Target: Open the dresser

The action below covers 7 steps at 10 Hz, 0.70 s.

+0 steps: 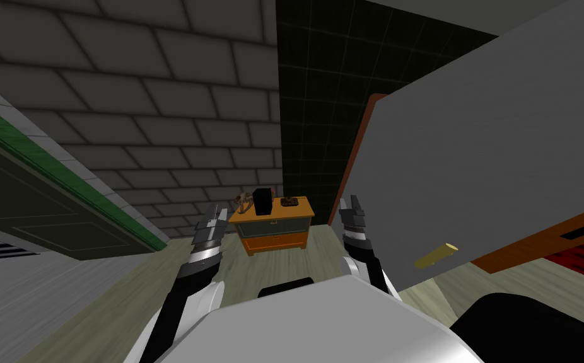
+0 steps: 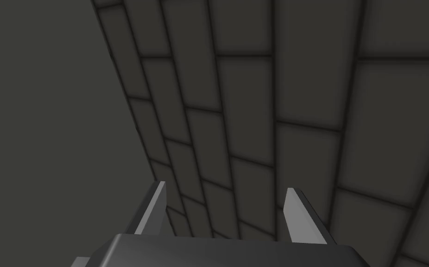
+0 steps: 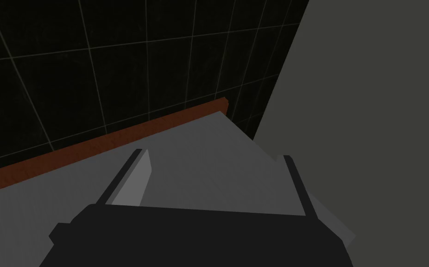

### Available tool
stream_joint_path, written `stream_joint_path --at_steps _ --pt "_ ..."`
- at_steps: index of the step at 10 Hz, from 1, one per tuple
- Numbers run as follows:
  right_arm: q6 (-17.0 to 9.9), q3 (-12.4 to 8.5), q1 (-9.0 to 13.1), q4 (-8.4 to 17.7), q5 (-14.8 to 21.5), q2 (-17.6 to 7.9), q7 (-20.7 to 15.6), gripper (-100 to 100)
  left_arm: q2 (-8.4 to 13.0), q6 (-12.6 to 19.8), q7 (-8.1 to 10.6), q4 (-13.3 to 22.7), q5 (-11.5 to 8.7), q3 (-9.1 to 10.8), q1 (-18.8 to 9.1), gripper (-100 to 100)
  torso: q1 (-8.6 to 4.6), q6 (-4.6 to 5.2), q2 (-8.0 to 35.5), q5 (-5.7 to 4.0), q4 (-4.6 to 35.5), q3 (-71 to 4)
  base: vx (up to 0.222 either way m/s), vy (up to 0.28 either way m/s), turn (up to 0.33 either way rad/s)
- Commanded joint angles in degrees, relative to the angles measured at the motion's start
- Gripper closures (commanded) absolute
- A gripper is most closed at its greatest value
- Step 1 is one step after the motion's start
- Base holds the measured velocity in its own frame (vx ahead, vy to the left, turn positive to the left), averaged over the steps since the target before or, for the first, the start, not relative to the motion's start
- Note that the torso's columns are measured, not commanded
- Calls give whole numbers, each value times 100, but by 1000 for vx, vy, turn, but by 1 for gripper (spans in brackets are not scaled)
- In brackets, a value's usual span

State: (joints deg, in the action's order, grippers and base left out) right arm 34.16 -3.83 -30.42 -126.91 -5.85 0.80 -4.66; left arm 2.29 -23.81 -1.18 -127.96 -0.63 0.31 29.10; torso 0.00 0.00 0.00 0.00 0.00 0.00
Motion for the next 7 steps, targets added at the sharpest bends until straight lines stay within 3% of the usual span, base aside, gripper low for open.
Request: stream_joint_path --at_steps 1,7 --pt "0 0 0 0 0 0 0 0 0 0 0 0 0 0 0 0 0 0 232 0 235 -467 0 0 0" --pt "1 0 0 -2 0 0 0 0 0 -1 0 -1 0 0 0 0 0 0 2693 0 2691 -5381 0 0 0"
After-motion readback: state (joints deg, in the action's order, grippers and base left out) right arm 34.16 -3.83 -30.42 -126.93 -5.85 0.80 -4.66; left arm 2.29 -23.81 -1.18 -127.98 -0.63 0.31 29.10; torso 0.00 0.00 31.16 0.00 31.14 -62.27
